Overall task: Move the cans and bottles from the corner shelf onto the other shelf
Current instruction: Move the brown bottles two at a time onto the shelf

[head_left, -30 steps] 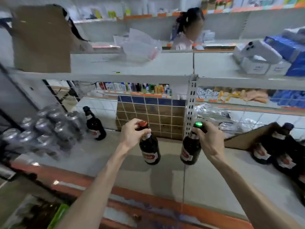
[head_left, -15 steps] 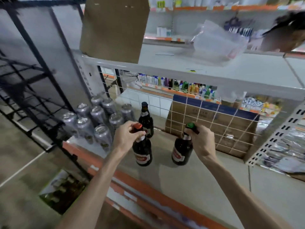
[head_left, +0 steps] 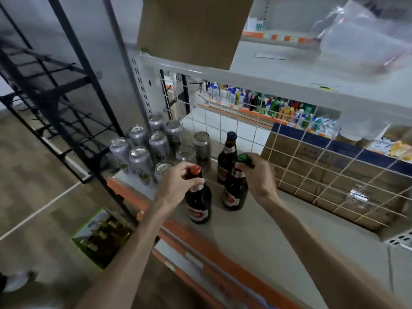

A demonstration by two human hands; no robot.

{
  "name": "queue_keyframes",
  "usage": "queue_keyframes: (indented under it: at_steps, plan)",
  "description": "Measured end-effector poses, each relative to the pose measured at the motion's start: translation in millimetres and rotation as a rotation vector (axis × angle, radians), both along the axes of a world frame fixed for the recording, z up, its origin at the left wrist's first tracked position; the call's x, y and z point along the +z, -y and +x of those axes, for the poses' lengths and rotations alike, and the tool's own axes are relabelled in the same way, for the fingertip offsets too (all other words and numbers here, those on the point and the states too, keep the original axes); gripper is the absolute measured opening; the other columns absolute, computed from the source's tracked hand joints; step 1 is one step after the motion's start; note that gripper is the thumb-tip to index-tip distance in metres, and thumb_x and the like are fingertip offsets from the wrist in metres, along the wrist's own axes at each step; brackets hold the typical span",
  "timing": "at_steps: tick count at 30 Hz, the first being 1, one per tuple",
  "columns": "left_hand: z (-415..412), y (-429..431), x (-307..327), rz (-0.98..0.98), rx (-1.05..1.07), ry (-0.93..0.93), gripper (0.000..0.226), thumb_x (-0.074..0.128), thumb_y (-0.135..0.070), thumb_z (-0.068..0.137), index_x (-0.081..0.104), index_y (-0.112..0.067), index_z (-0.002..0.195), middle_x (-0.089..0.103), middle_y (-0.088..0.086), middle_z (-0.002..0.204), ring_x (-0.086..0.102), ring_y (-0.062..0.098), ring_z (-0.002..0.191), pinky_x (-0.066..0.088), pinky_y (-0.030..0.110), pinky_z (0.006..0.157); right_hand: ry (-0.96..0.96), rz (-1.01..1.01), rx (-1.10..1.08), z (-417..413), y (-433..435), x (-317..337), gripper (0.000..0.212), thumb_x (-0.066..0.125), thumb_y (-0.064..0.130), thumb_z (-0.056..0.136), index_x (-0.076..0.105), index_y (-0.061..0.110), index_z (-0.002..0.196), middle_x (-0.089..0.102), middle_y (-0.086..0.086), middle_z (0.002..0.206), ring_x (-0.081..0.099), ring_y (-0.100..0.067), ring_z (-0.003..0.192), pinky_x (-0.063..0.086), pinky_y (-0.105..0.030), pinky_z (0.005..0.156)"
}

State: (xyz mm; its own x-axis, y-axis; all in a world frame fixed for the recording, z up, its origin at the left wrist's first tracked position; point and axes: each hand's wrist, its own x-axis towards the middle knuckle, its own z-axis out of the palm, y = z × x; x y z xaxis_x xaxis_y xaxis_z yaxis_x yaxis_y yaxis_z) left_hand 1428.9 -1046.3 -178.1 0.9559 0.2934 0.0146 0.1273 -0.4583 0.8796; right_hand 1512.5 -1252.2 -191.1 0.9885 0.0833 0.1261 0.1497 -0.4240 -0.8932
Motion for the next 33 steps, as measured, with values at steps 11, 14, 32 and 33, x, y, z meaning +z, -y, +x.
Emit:
queue_keyframes:
  at_steps: [11, 14, 32, 33]
  plan:
    - [-6.4, -24.5, 0.3, -0.046, 0.041, 0.018, 0.031, 0.083, -0.007, 0.078, 0.07, -0.009, 0.106, 0.074, -0.004, 0.09, 0.069, -0.005, 0.073, 0.049, 0.006, 0.063, 0.029, -0.027, 0.12, 17.2, -55.1, 1.0, 0.002, 0.063, 0.019, 0.092, 0.064, 0.017, 0.092, 0.069, 0.009, 0.082, 0.064, -0.006, 0.075, 0.052, -0.028, 0.066]
    - [-8.4, -26.3, -1.9, -0.076, 0.047, 0.032, 0.031, 0.084, -0.007, 0.077, 0.071, -0.01, 0.106, 0.075, -0.004, 0.087, 0.072, 0.002, 0.076, 0.052, 0.011, 0.066, 0.03, -0.02, 0.154, 18.5, -62.3, 0.6, 0.006, 0.06, 0.015, 0.093, 0.062, 0.015, 0.087, 0.069, 0.006, 0.078, 0.063, -0.003, 0.069, 0.049, -0.024, 0.064]
    - [-12.1, -17.3, -3.6, -0.134, 0.036, 0.041, 0.032, 0.083, -0.004, 0.077, 0.069, -0.008, 0.104, 0.076, 0.007, 0.087, 0.072, 0.004, 0.072, 0.053, 0.012, 0.066, 0.027, -0.043, 0.209, 19.8, -68.0, -3.9, 0.002, 0.058, 0.02, 0.095, 0.058, 0.02, 0.093, 0.067, 0.001, 0.084, 0.063, -0.014, 0.08, 0.052, -0.041, 0.075]
    - [-14.0, -16.8, -4.3, -0.133, 0.04, 0.043, 0.033, 0.083, -0.004, 0.077, 0.069, -0.008, 0.107, 0.076, 0.005, 0.089, 0.071, -0.001, 0.072, 0.051, 0.009, 0.066, 0.026, -0.039, 0.21, 18.3, -68.1, -6.0, 0.002, 0.057, 0.019, 0.095, 0.058, 0.021, 0.095, 0.067, 0.002, 0.085, 0.063, -0.014, 0.081, 0.053, -0.041, 0.076]
